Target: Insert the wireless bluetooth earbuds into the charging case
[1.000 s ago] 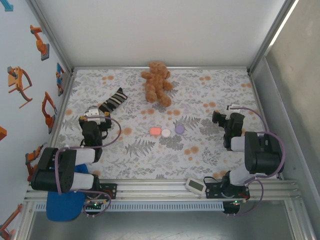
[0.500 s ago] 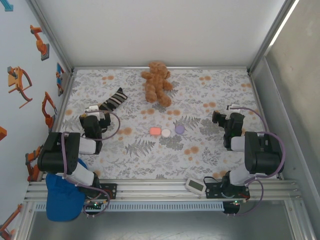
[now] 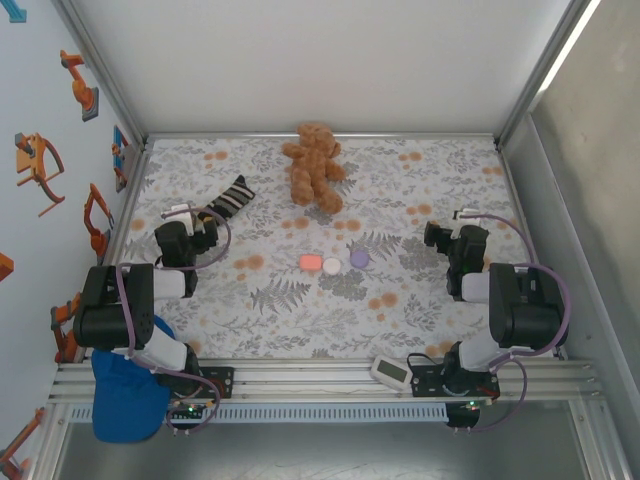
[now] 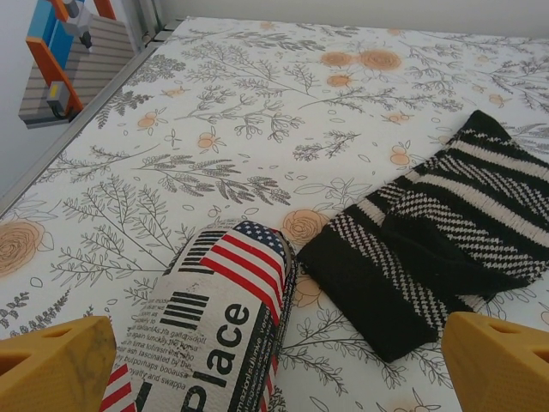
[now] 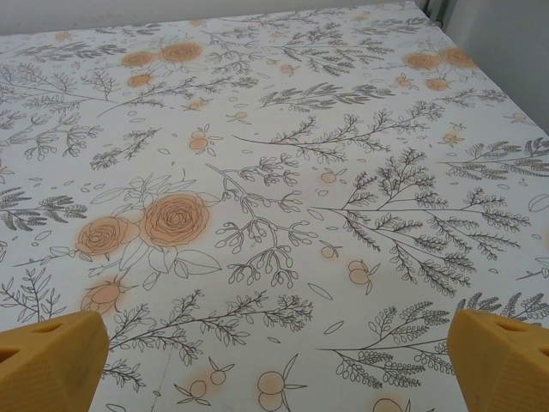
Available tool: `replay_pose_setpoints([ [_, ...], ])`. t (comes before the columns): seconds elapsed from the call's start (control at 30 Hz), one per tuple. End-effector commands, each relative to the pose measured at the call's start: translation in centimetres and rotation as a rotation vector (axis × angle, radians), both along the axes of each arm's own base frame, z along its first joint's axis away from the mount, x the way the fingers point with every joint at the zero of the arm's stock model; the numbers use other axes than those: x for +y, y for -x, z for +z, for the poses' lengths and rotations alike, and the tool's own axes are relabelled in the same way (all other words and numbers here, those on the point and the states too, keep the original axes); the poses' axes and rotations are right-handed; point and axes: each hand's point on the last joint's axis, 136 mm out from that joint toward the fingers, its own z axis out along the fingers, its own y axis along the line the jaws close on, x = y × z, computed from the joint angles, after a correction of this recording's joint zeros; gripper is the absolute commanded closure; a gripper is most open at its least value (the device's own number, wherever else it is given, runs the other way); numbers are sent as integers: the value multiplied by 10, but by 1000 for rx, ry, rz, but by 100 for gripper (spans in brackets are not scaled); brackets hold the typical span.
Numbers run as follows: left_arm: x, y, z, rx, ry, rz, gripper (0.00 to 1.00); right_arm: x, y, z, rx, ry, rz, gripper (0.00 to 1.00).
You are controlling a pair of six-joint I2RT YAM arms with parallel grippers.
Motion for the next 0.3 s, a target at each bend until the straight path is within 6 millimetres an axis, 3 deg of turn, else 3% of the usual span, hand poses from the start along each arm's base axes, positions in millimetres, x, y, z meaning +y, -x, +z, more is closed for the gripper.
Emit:
replay_pose_setpoints([
  [0.0,-4,-3,5,-12,18,-13,4,-1,-9,13,-37,8,-5,0],
  [0.27,-4,-2,4,-11,18,-13,4,5,-10,12,-27,8,30,0],
])
